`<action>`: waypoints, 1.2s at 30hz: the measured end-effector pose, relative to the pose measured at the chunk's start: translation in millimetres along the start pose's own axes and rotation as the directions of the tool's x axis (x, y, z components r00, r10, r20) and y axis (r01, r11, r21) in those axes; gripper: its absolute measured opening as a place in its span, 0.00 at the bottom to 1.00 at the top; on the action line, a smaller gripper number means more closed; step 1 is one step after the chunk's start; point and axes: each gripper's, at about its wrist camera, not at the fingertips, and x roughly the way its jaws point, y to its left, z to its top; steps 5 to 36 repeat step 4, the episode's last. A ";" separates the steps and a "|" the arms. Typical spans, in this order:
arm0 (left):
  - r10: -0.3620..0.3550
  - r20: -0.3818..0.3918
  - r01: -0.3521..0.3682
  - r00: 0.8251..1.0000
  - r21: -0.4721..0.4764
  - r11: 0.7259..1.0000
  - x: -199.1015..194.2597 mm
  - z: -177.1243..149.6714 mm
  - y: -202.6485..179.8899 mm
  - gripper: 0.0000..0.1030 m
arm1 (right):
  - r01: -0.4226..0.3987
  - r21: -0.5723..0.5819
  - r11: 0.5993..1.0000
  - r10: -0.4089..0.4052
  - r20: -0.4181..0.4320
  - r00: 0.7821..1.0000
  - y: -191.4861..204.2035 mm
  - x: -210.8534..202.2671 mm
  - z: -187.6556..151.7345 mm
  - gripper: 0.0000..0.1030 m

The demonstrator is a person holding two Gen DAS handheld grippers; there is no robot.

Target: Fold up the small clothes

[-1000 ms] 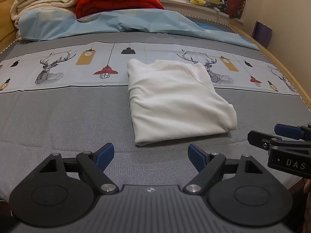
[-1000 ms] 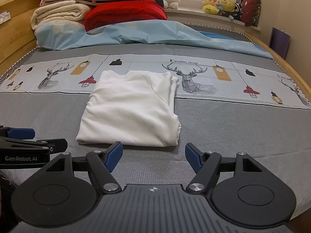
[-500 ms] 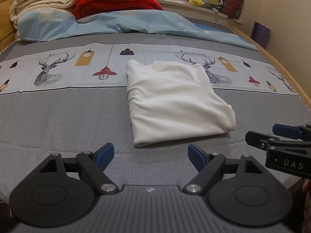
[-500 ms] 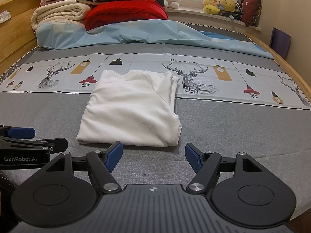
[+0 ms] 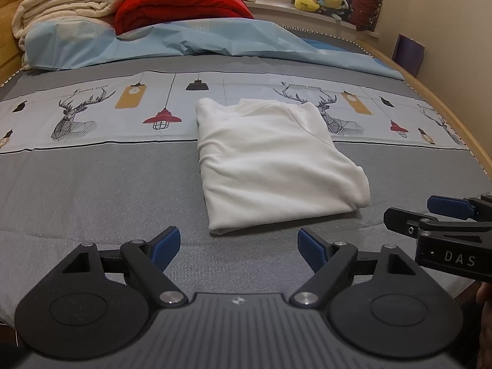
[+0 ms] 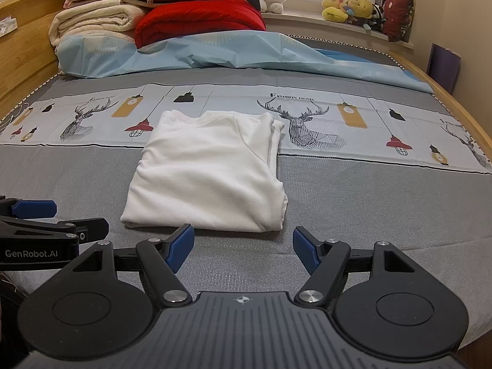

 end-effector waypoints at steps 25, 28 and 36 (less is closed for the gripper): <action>0.003 -0.006 -0.003 1.000 -0.005 1.000 0.5 0.0 1.1 0.85 | 0.001 0.001 1.000 -0.001 0.000 1.000 0.3 0.0 0.4 0.70; 0.003 -0.006 -0.003 1.000 -0.005 1.000 0.5 0.0 1.1 0.85 | 0.001 0.001 1.000 -0.001 0.000 1.000 0.3 0.0 0.4 0.70; 0.003 -0.006 -0.003 1.000 -0.005 1.000 0.5 0.0 1.1 0.85 | 0.001 0.001 1.000 -0.001 0.000 1.000 0.3 0.0 0.4 0.70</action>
